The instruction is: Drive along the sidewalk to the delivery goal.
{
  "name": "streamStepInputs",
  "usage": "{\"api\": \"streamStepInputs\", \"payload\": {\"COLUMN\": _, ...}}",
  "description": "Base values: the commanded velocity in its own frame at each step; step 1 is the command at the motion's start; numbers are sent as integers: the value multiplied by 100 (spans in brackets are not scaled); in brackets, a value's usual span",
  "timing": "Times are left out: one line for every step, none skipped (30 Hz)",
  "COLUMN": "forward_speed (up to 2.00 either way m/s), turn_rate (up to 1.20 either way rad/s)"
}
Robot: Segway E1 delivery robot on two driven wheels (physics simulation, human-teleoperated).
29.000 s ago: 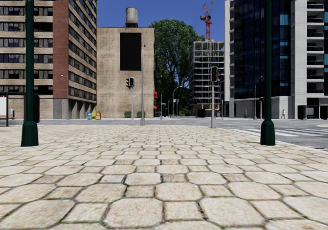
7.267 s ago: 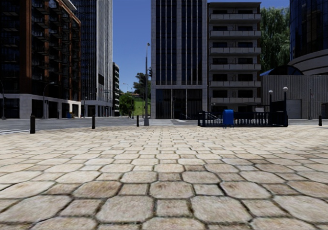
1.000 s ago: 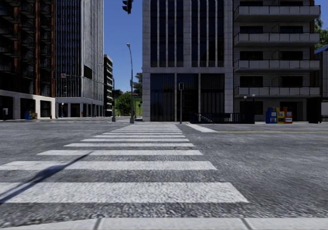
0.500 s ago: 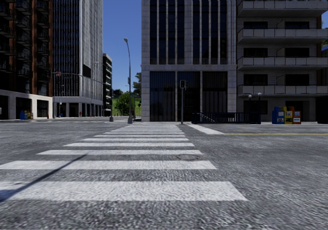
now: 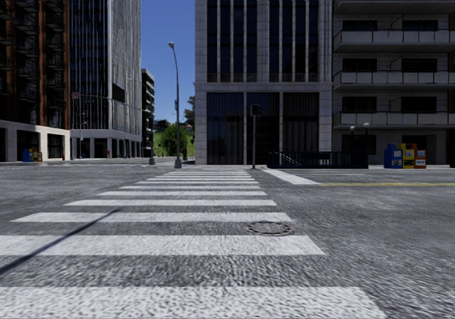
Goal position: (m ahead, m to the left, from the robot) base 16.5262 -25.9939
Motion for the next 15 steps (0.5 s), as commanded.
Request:
{"api": "streamStepInputs", "payload": {"forward_speed": 129, "turn_rate": 0}}
{"api": "streamStepInputs", "payload": {"forward_speed": 132, "turn_rate": 0}}
{"api": "streamStepInputs", "payload": {"forward_speed": 133, "turn_rate": 0}}
{"api": "streamStepInputs", "payload": {"forward_speed": 135, "turn_rate": 0}}
{"api": "streamStepInputs", "payload": {"forward_speed": 135, "turn_rate": 0}}
{"api": "streamStepInputs", "payload": {"forward_speed": 135, "turn_rate": 0}}
{"api": "streamStepInputs", "payload": {"forward_speed": 135, "turn_rate": 0}}
{"api": "streamStepInputs", "payload": {"forward_speed": 136, "turn_rate": 0}}
{"api": "streamStepInputs", "payload": {"forward_speed": 141, "turn_rate": 0}}
{"api": "streamStepInputs", "payload": {"forward_speed": 146, "turn_rate": 0}}
{"api": "streamStepInputs", "payload": {"forward_speed": 151, "turn_rate": 0}}
{"api": "streamStepInputs", "payload": {"forward_speed": 151, "turn_rate": 0}}
{"api": "streamStepInputs", "payload": {"forward_speed": 152, "turn_rate": 0}}
{"api": "streamStepInputs", "payload": {"forward_speed": 153, "turn_rate": 0}}
{"api": "streamStepInputs", "payload": {"forward_speed": 153, "turn_rate": 0}}
